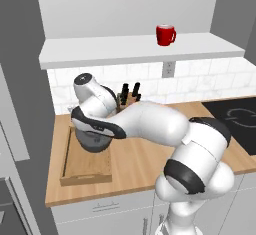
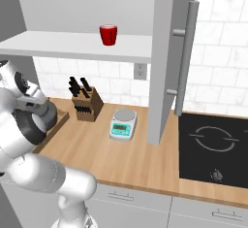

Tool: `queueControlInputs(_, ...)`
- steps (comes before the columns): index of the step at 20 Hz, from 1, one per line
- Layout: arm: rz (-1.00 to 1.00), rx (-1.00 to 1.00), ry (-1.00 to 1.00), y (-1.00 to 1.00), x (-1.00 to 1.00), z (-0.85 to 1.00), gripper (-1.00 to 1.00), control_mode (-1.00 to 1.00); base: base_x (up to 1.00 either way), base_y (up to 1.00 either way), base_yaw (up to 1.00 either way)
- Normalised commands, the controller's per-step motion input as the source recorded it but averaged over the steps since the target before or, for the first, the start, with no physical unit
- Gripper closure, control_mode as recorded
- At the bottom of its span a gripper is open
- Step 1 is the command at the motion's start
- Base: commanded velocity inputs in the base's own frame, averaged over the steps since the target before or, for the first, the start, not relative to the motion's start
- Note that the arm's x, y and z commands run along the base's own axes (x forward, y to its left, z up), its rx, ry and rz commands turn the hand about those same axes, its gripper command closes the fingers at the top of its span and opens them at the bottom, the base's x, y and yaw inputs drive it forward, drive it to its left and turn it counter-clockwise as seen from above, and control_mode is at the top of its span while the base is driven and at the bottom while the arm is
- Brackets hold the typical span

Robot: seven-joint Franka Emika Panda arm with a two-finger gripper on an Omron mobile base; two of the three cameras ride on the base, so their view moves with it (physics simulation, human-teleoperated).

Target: Pick the kettle from the counter and place it on the tray. Then pick the mug from the cabinet and place it on the tray. Then close the cabinet doors.

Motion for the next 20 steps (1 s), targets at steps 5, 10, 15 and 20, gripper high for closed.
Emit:
queueControlInputs(5,-0.15,0.02,0.0,0.26,0.17,-0.17,1.0,-1.0,0.0,0.0,0.0)
queueControlInputs(10,-0.06,0.04,0.02,0.15,-0.1,0.0,1.0,-1.0,0.0,0.0,0.0)
queueControlInputs(15,-0.06,0.06,0.04,0.04,-0.1,-0.02,1.0,-1.0,0.0,0.0,0.0)
queueControlInputs(20,-0.09,0.07,0.0,0.0,0.0,-0.21,1.0,-1.0,0.0,0.0,0.0)
